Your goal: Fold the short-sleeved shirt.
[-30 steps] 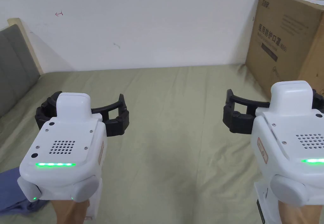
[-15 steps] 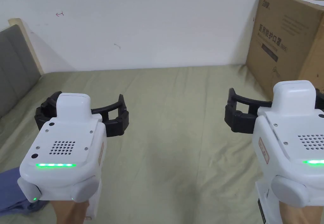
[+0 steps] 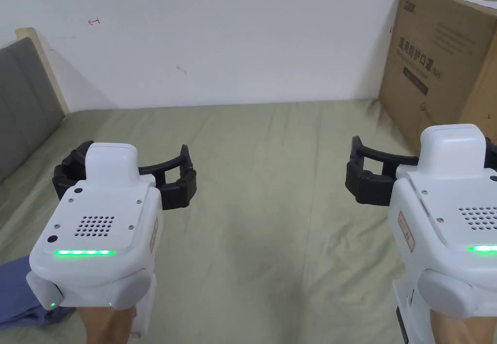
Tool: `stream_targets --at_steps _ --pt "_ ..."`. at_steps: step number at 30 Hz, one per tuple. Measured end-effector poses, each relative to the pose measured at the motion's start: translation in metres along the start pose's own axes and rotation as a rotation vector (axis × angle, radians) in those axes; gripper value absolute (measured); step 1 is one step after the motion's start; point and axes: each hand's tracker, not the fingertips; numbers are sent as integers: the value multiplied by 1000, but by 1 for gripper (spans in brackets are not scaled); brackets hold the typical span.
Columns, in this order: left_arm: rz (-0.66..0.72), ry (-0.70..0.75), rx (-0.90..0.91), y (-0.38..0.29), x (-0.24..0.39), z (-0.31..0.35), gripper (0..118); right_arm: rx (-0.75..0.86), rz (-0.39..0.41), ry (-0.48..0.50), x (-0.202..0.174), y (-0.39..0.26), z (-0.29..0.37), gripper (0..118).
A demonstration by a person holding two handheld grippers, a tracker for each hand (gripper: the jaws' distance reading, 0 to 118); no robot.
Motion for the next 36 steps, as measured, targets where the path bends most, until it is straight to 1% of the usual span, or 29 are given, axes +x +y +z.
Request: stream_targets --at_steps 4,7,10,11,12,13,14,16,20,23,28,33,36 --pt "3 4 -1 -1 -2 0 118 4 -21 6 1 0 1 118" --pt "5 3 -2 -1 -3 0 118 -31 -53 14 2 2 -2 118" --pt "5 4 0 0 -4 2 118 -92 -71 -14 -2 8 -5 118" --pt "5 6 1 0 -4 2 118 -116 -88 -24 -5 10 -5 118" --pt "5 10 4 1 -4 2 118 -137 -111 -58 -6 10 -5 118" --pt "5 12 5 0 -4 3 118 -153 -115 -68 -7 11 -5 118" --pt "5 12 4 0 -5 2 118 -169 -124 -59 -6 11 -6 118" --pt "7 14 5 0 -5 3 118 -243 -173 -43 -4 14 -9 118" --pt "13 12 6 1 -6 3 118 -435 -306 -103 0 23 -17 118" --pt "19 14 7 1 -7 4 118 -518 -353 -139 3 26 -23 118" --pt "14 16 3 1 -8 3 118 -554 -385 -135 8 27 -27 118" --pt "24 16 -2 0 -9 2 118 -556 -415 -111 17 24 -30 118" --pt "23 18 -1 0 -9 3 118 -564 -423 -108 14 25 -27 116"
